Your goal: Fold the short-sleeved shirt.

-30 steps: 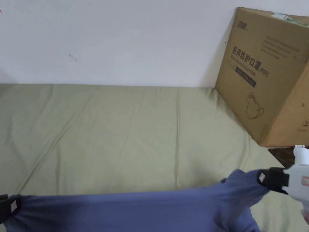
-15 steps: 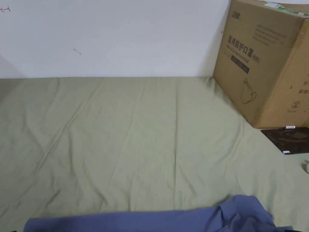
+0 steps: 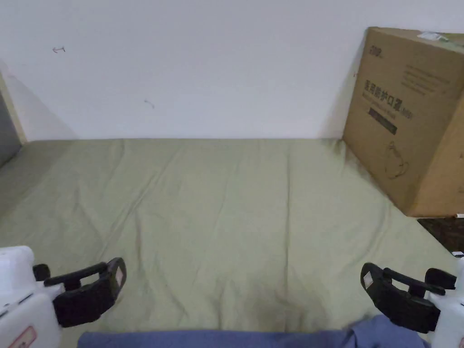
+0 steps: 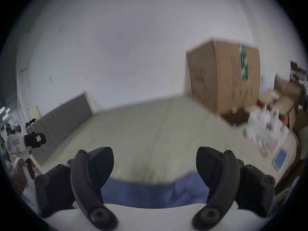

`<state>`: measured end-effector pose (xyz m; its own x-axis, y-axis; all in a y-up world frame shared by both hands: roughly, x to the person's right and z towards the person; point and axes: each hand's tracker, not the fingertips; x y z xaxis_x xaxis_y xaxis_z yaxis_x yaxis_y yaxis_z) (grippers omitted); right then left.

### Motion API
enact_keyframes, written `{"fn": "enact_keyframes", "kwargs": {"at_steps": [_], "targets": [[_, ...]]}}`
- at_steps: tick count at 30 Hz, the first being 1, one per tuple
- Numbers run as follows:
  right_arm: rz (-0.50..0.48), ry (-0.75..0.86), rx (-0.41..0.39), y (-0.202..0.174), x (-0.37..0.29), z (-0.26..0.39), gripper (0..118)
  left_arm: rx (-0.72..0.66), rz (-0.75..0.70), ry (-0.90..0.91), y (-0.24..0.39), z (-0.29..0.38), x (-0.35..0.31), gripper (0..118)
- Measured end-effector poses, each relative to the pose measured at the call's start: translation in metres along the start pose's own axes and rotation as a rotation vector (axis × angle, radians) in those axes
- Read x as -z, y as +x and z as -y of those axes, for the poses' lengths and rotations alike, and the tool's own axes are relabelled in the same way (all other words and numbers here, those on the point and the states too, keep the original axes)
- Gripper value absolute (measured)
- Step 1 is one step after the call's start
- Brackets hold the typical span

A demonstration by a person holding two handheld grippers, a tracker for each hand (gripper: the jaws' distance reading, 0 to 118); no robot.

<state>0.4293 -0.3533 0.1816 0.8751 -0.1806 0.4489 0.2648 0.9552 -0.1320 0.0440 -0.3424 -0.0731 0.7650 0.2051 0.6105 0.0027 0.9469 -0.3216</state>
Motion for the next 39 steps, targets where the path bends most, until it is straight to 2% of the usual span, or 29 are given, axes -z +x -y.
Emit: {"fn": "enact_keyframes", "kwargs": {"at_steps": [2,3,4,5,6,7,9,12,14,17,19,20,21,22,23,24,25,26,27,29,30,33,34,35,37,39], "targets": [[0.047,0.140,-0.053,-0.018,-0.002,-0.001,99,0.036,-0.015,0.105,0.013,0.000,-0.002,96],[0.085,0.182,-0.076,-0.024,-0.003,0.001,87,0.054,-0.019,0.133,0.020,-0.001,-0.003,75],[0.089,0.203,-0.077,-0.029,-0.003,-0.001,41,0.075,-0.030,0.143,0.026,-0.002,-0.002,33],[0.102,0.209,-0.082,-0.034,0.000,-0.005,5,0.085,-0.049,0.138,0.032,-0.002,0.000,0],[0.110,0.191,-0.077,-0.036,0.004,-0.006,2,0.124,-0.116,0.157,0.033,-0.003,0.004,0],[0.102,0.177,-0.071,-0.037,0.007,-0.008,2,0.112,-0.119,0.155,0.034,-0.004,0.005,0],[0.071,0.136,-0.030,-0.033,0.014,-0.010,2,0.081,-0.080,0.154,0.030,-0.008,0.006,0],[0.072,0.116,-0.035,-0.033,0.016,-0.010,2,0.084,-0.077,0.138,0.021,-0.015,0.007,0],[0.031,0.069,-0.026,-0.032,0.016,-0.012,2,0.036,-0.020,0.024,-0.001,-0.026,0.015,0],[-0.017,0.025,-0.036,-0.034,0.010,-0.013,2,-0.179,0.022,-0.316,-0.060,-0.024,0.048,0],[-0.022,0.006,-0.068,-0.036,0.006,-0.011,2,-0.451,0.132,-0.494,-0.101,-0.003,0.061,0],[-0.034,-0.013,-0.075,-0.036,0.005,-0.010,2,-0.587,0.192,-0.572,-0.126,0.015,0.069,0],[-0.042,-0.034,-0.077,-0.037,0.005,-0.008,2,-0.667,0.225,-0.632,-0.144,0.033,0.074,7],[-0.044,-0.050,-0.076,-0.038,0.005,-0.007,2,-0.690,0.200,-0.651,-0.164,0.049,0.071,39],[-0.042,-0.063,-0.076,-0.039,0.004,-0.006,2,-0.660,0.173,-0.676,-0.174,0.061,0.069,79],[-0.041,-0.074,-0.075,-0.040,0.005,-0.005,2,-0.633,0.156,-0.682,-0.183,0.072,0.070,110],[-0.039,-0.083,-0.073,-0.041,0.005,-0.004,2,-0.626,0.156,-0.694,-0.190,0.083,0.071,116],[-0.036,-0.094,-0.069,-0.042,0.007,-0.004,2,-0.651,0.182,-0.718,-0.183,0.095,0.069,118],[-0.035,-0.106,-0.062,-0.042,0.009,-0.004,2,-0.698,0.226,-0.660,-0.189,0.097,0.082,116],[-0.036,-0.137,-0.045,-0.044,0.014,-0.003,2,-0.791,0.264,-0.713,-0.202,0.118,0.106,117],[-0.036,-0.149,-0.040,-0.045,0.016,-0.003,2,-0.812,0.275,-0.716,-0.194,0.122,0.085,118],[-0.035,-0.184,-0.029,-0.052,0.022,-0.002,2,-0.915,0.370,-0.730,-0.192,0.155,0.112,118],[-0.036,-0.192,-0.028,-0.053,0.023,-0.001,2,-0.977,0.418,-0.745,-0.214,0.181,0.111,118],[-0.034,-0.201,-0.031,-0.059,0.024,-0.002,2,-1.034,0.519,-0.709,-0.209,0.190,0.115,118],[-0.032,-0.220,-0.048,-0.065,0.026,-0.001,2,-1.066,0.659,-0.658,-0.200,0.194,0.124,118],[-0.035,-0.237,-0.058,-0.073,0.028,-0.003,2,-1.118,0.697,-0.665,-0.191,0.206,0.136,118]]}}
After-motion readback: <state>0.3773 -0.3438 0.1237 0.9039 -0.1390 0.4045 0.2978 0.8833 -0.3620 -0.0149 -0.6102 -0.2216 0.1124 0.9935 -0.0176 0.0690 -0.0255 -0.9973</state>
